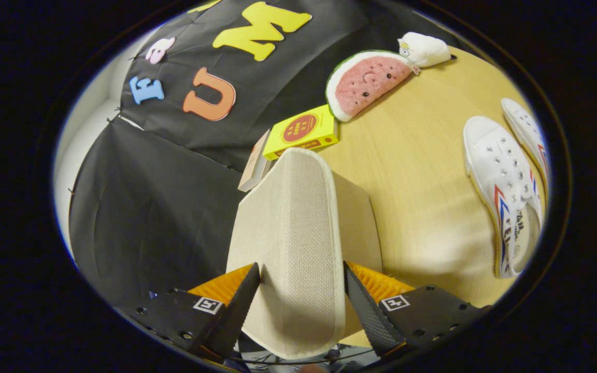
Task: Open the storage box then place both shoes into the box .Put the left shoe in first, then the right shoe, with the right side of both shoes facing outward in a uniform manner.
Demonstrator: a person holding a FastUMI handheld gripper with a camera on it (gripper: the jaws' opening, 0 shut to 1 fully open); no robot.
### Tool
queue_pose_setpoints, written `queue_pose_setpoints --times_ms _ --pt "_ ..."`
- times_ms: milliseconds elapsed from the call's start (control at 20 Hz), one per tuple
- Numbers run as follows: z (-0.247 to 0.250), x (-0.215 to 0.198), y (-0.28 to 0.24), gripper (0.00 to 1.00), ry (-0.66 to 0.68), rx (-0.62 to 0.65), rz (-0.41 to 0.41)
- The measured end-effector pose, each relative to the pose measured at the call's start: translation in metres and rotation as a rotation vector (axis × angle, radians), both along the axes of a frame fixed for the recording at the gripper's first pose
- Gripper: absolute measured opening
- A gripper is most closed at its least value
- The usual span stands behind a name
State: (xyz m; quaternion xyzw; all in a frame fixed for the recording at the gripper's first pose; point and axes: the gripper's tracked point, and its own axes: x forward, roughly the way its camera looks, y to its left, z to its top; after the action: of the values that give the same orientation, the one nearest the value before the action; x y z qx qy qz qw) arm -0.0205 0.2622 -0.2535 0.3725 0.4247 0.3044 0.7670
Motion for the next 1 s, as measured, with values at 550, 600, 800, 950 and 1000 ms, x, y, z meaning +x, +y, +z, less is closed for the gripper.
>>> queue_pose_setpoints --times_ms 550,600,800,950,1000 --pt "0.016 -0.003 -0.039 0.33 -0.001 -0.102 0.023" --pt "0.019 0.003 -0.038 0.25 -0.011 -0.101 0.003" --pt "0.049 -0.006 -0.051 0.08 -0.03 -0.138 0.026" --pt "0.066 -0.007 -0.038 0.0 -0.079 -0.174 0.03" --pt "0.078 -0.01 -0.036 0.0 -0.1 -0.182 0.034"
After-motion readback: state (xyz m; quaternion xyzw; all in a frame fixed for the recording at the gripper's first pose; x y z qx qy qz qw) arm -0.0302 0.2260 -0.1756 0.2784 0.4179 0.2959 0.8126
